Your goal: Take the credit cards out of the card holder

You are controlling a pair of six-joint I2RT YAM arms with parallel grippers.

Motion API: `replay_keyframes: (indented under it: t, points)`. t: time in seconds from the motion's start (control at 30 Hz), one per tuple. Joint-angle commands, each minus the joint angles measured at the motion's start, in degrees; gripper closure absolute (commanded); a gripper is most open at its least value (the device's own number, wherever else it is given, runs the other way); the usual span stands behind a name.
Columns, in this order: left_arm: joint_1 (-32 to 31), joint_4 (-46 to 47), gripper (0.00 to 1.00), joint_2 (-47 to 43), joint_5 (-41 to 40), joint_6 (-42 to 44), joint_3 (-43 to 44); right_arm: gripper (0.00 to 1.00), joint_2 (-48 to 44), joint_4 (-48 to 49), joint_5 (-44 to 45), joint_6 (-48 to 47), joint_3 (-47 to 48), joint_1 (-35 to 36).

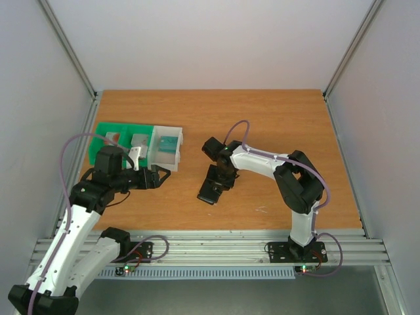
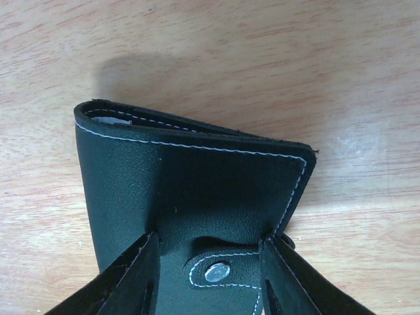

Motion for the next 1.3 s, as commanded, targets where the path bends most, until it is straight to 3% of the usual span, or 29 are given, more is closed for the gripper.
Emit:
replay_keyframes:
  t: [0.0,0.7,0.97,1.27]
  points:
    - [-0.1,1.6,0.13,-1.2,-0.5,0.9,-0.9,0.58,1.5,-0.4,2.6,1.4,1.1,1.4]
    - [-0.2,1.8,0.13,-1.0,-0.9,0.6,-1.1,0.98,-0.4,-1.7,7.3,-1.3,0.4,2.6]
    - [-0.1,1.6,0.13,0.2,-1.8,0.4,-1.1,0.99,-2.9,1.8,7.2,-6.5,-0.3,3.3]
    - [-0.1,2.0,0.21,3.6,-1.8,-3.9,-1.3,0.99,-13.8,14.3,2.8,-17.2,-8.5,3.3]
